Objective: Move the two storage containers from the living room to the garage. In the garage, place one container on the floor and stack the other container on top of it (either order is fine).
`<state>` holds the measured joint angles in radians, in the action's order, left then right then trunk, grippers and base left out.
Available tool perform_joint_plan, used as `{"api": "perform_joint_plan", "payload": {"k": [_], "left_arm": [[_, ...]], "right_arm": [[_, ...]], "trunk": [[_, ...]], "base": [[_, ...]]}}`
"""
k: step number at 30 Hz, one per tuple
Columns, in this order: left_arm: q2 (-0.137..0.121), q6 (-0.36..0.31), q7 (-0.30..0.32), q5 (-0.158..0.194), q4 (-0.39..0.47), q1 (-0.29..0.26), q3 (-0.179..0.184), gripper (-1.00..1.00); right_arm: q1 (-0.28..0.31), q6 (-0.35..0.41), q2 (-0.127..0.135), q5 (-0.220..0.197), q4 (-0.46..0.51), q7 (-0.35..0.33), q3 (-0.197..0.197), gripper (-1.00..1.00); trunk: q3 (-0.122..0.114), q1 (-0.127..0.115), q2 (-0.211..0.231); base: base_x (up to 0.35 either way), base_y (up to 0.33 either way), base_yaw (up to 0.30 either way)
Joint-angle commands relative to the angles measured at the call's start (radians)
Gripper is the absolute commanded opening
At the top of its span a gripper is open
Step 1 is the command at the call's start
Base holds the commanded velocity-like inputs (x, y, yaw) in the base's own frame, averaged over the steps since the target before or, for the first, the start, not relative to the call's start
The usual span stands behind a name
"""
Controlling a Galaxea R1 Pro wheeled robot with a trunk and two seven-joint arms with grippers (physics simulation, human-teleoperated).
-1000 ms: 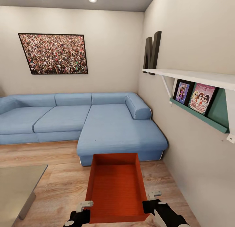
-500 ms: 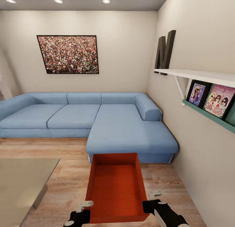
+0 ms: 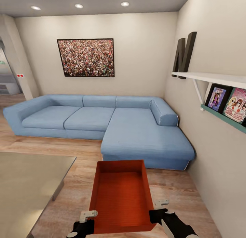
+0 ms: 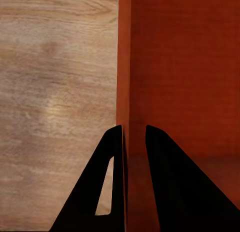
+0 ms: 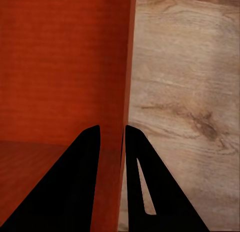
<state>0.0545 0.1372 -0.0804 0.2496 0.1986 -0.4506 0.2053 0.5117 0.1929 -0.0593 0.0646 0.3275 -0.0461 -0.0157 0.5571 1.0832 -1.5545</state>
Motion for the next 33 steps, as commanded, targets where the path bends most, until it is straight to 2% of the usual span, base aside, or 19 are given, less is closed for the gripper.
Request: {"api": "perform_joint_plan", "payload": {"k": [1, 15, 24, 33], "left_arm": [[-0.008, 0.011, -0.015, -0.001, 0.002, 0.0, -0.004, -1.0], [-0.009, 0.013, -0.015, -0.001, 0.002, 0.0, -0.004, -1.0], [-0.009, 0.014, -0.015, -0.001, 0.002, 0.0, -0.004, -1.0], [-0.009, 0.015, -0.015, -0.001, 0.002, 0.0, -0.004, -1.0]], "right_arm": [[0.001, 0.007, 0.001, 0.015, -0.001, -0.001, 0.02, -1.0], [0.001, 0.006, 0.001, 0.014, -0.001, 0.001, 0.019, -1.0], [0.0, 0.007, 0.0, 0.014, -0.001, 0.005, 0.019, -1.0], [0.0, 0.006, 0.0, 0.014, 0.001, 0.008, 0.02, -1.0]], "trunk": [[0.001, -0.001, -0.001], [0.001, -0.001, -0.001], [0.001, -0.001, -0.001], [0.001, -0.001, -0.001]], "base": [[-0.33, 0.0, 0.021], [-0.334, 0.0, 0.022], [-0.322, 0.0, 0.205], [-0.067, 0.0, 0.256]]}}
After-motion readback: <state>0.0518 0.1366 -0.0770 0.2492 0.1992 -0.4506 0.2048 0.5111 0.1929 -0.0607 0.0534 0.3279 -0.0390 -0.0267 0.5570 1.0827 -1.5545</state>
